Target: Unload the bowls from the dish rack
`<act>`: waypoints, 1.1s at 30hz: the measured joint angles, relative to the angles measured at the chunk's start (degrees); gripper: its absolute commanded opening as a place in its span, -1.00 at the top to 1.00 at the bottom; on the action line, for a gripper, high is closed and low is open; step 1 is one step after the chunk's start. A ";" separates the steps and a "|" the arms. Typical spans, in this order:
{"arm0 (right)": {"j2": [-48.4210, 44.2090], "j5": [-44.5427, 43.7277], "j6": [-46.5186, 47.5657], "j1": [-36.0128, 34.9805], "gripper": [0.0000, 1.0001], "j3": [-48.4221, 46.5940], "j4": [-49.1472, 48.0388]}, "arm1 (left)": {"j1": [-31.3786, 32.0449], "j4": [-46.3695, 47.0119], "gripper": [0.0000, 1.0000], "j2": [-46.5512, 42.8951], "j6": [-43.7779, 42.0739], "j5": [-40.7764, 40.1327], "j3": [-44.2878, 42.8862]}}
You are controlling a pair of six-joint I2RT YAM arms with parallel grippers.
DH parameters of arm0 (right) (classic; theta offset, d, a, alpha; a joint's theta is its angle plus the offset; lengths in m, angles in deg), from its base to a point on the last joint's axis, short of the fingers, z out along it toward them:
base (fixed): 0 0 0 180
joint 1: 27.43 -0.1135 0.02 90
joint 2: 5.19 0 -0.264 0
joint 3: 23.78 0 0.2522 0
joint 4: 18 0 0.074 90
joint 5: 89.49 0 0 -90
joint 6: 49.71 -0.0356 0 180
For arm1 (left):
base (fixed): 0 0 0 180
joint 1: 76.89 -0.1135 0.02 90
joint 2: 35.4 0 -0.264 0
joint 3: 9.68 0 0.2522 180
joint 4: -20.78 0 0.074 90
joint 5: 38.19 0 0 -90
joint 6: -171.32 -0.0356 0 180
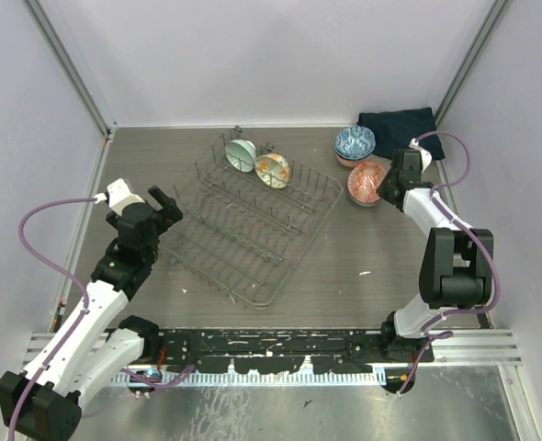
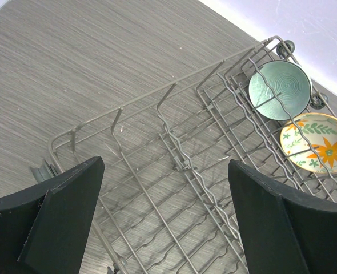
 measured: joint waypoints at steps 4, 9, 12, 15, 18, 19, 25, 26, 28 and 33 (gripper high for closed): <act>0.87 0.76 -0.02 0.35 0.76 -0.52 -0.04 | 0.00 0.00 -0.96 0.00 0.00 0.00 0.00; 1.11 1.20 -0.02 0.59 0.66 -0.63 -0.09 | 0.00 0.00 -0.96 0.00 0.00 0.00 0.00; 1.11 1.40 -0.02 0.63 0.64 -0.74 -0.09 | 0.00 0.00 -0.96 0.00 0.00 0.00 0.00; 1.11 1.44 -0.04 0.63 0.60 -0.81 -0.09 | 0.00 0.00 -0.96 0.00 0.00 0.00 0.00; 1.14 1.55 -0.20 0.74 0.53 -0.96 -0.20 | 0.00 0.00 -0.96 0.00 0.00 0.00 0.00; 1.14 1.60 -0.22 0.76 0.48 -1.01 -0.20 | 0.00 0.02 -0.96 0.00 0.00 0.00 0.00; 1.11 2.10 -0.39 0.94 0.31 -1.07 -0.48 | 0.00 0.00 -0.96 0.00 0.00 0.00 0.00; 1.14 2.19 -0.42 0.94 0.29 -1.05 -0.50 | 0.00 0.02 -0.96 0.00 0.00 0.00 0.00; 1.11 2.29 -0.44 0.94 0.26 -1.05 -0.66 | 0.00 0.00 -0.96 0.00 0.00 0.00 0.00; 1.03 2.27 -0.63 0.94 0.23 -1.05 -0.81 | 0.00 0.00 -0.96 0.00 0.00 0.00 0.00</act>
